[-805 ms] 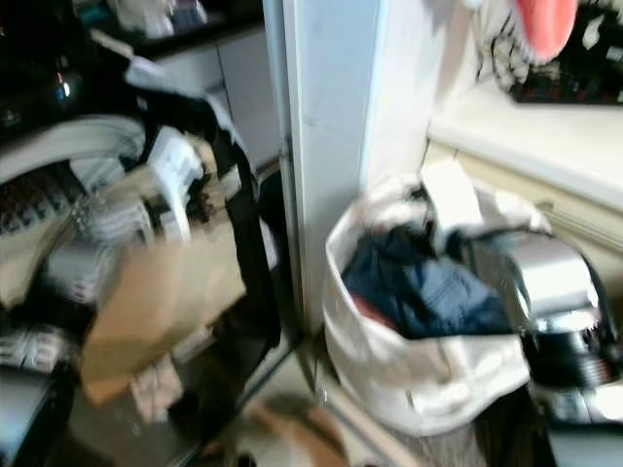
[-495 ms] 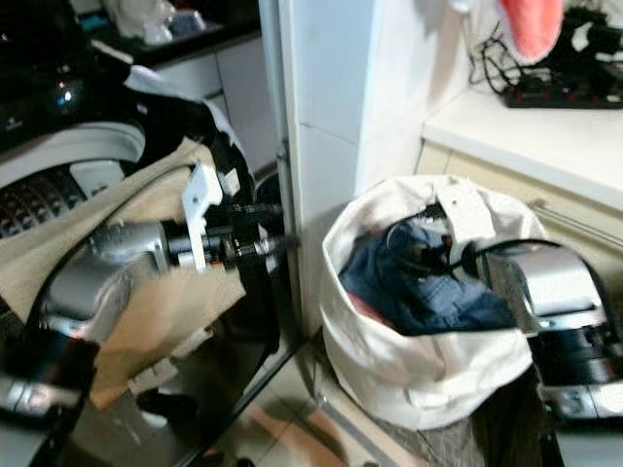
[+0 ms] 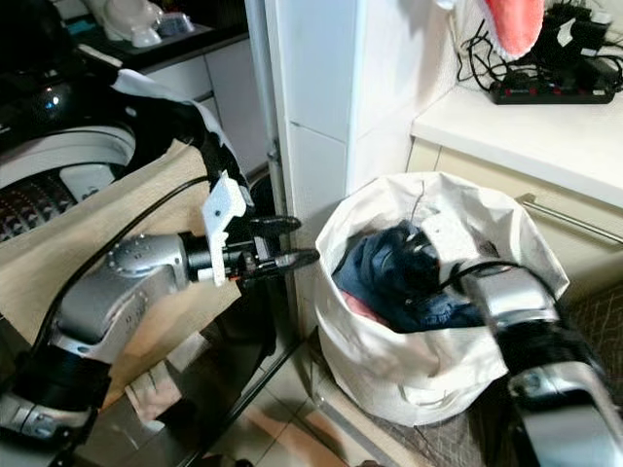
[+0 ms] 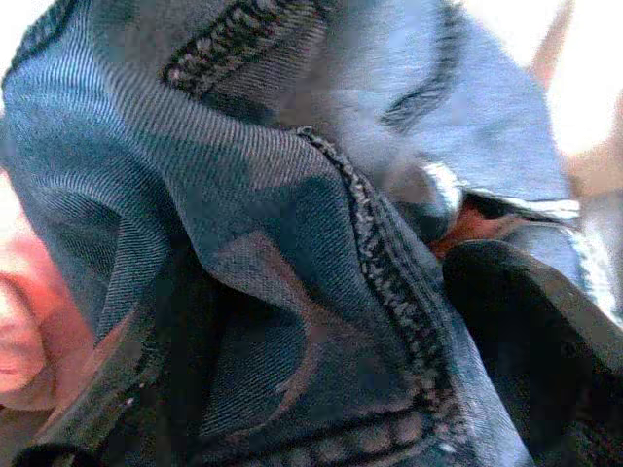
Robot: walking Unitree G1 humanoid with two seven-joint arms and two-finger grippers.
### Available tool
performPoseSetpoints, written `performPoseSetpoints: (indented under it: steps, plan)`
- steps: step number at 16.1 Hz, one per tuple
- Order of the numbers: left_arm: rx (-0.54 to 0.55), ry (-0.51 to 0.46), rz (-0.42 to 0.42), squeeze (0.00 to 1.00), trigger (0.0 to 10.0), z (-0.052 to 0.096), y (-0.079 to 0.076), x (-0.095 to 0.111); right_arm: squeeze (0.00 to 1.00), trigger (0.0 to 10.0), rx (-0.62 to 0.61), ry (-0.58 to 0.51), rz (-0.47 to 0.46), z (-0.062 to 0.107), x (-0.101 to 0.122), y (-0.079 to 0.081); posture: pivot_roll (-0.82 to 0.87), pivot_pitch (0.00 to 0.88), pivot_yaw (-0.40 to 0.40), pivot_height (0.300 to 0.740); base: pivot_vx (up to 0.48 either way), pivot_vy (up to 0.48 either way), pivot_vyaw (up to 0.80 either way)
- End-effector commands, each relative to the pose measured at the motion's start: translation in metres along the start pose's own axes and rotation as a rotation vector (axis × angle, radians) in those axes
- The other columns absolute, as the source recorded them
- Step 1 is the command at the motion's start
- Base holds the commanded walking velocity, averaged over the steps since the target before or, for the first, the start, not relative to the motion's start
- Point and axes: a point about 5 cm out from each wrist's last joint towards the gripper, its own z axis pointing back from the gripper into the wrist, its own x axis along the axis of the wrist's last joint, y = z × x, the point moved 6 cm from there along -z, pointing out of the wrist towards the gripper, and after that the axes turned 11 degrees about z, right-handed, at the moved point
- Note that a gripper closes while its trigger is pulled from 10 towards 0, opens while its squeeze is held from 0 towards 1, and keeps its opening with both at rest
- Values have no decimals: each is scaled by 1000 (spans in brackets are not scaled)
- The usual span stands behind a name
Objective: Clothes washing
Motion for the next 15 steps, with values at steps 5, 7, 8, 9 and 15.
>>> performPoseSetpoints:
  steps: [5, 7, 8, 9, 15]
  plan:
    - [45, 6, 2, 0, 10000, 3, 4, 1, 0, 0, -9, -65, 47, -1, 18, -7, -65, 0, 84, 740, 0, 0, 0]
    - [51, 8, 3, 0, 10000, 2, 5, 2, 0, 0, -7, -68, 51, 0, 19, -9, -68, 0, 85, 740, 0, 0, 0]
    - [57, 11, 4, 0, 10000, 2, 5, 1, 0, 0, -4, -72, 52, 0, 21, -11, -69, 0, 85, 740, 0, 0, 0]
    - [60, 14, 5, 0, 10000, 1, 6, 1, 0, 0, 2, -75, 45, 1, 21, -12, -70, 0, 85, 740, 0, 0, 0]
    - [66, 18, 5, 0, 10000, 0, 7, 1, 0, 0, 21, -79, 39, 3, 23, -12, -69, 0, 82, 740, 0, 0, 0]
